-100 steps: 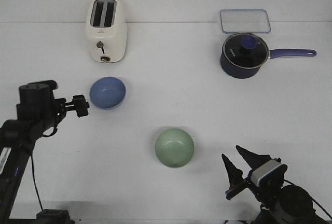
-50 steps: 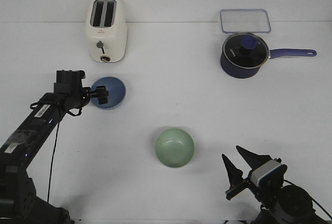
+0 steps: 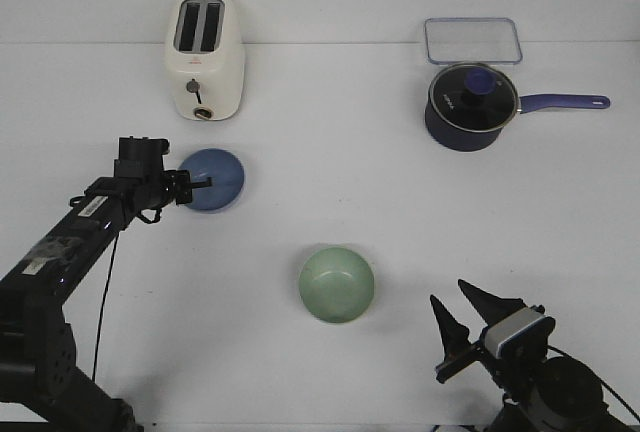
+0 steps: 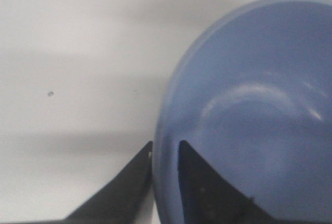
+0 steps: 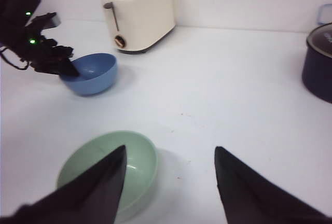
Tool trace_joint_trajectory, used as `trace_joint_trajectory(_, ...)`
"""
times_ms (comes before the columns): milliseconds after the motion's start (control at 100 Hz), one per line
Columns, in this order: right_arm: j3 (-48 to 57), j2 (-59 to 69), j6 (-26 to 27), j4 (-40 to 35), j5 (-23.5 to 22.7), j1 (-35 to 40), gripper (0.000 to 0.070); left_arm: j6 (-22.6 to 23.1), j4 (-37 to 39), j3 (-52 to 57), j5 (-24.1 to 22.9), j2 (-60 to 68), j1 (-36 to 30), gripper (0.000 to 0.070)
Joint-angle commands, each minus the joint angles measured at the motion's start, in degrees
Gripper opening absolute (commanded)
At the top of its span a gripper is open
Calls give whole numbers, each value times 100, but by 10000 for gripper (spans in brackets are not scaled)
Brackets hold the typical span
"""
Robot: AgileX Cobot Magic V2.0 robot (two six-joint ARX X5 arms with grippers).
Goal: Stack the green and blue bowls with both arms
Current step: 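Reach the left gripper to the blue bowl rim and grasp it, then lift the blue bowl with the left gripper and lower it onto the green bowl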
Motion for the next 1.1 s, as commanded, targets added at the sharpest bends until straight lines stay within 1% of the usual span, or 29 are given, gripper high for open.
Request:
trace_joint_trajectory(0, 44, 9, -9, 55, 7, 50, 344, 92, 20, 74, 4, 46, -28, 10)
trace_joint_trajectory(140, 42, 9, -9, 52, 7, 50, 344, 85, -7, 74, 55, -363, -81, 10)
trace_joint_trajectory(310, 42, 9, -9, 50, 9, 50, 344, -13, -350, 74, 719, -1412, -299, 10)
trace_joint_trajectory(380, 42, 9, -9, 50, 9, 50, 344, -31, -586, 72, 898, -1838, -535, 10)
trace_joint_trajectory(520, 39, 9, -9, 50, 9, 50, 344, -160, -933, 22, 901, -2378, -1377, 10)
trace_joint_trajectory(680, 33, 9, -9, 52, 20, 50, 344, -549, -831, -210, 833, -2389, -2597, 10)
trace_joint_trajectory(830, 33, 9, -9, 52, 26, 50, 344, -750, -387, -444, 201, -2061, -3569, 10)
trace_joint_trajectory(880, 33, 9, -9, 50, 26, 50, 344, -756, -334, -448, 92, -1882, -3764, 10)
trace_joint_trajectory(970, 33, 9, -9, 50, 26, 50, 344, -776, -269, -448, 57, -1545, -3991, 10)
trace_joint_trajectory(1090, 33, 9, -9, 50, 26, 50, 344, -800, -133, -448, -50, -1231, -4116, 14)
